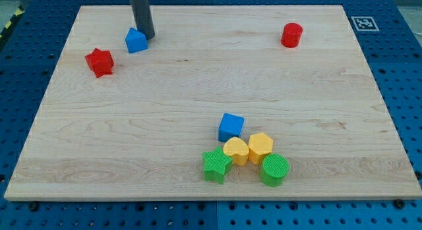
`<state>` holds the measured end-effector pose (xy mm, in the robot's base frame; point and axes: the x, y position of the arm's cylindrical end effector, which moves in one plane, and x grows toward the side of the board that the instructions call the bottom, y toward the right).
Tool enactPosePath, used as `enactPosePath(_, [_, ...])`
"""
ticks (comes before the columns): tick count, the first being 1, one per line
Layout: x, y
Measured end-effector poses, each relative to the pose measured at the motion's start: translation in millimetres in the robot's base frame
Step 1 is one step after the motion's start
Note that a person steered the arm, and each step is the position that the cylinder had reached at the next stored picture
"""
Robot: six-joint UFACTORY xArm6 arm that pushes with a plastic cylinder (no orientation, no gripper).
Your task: Move your arm to the right of the red circle
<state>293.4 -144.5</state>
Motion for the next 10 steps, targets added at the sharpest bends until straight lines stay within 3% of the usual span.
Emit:
enactPosePath(2, [39.1, -24.0])
enactPosePath(3, [31.1, -16.6])
enactPosePath(4, [-7.3, 54.6])
enactPosePath(7, [-60.1, 285.1])
enactPosePath(8, [-24.9, 353.3])
enactPosePath(9, [5.4, 363.3])
enactPosePath(10, [2.6, 362.9])
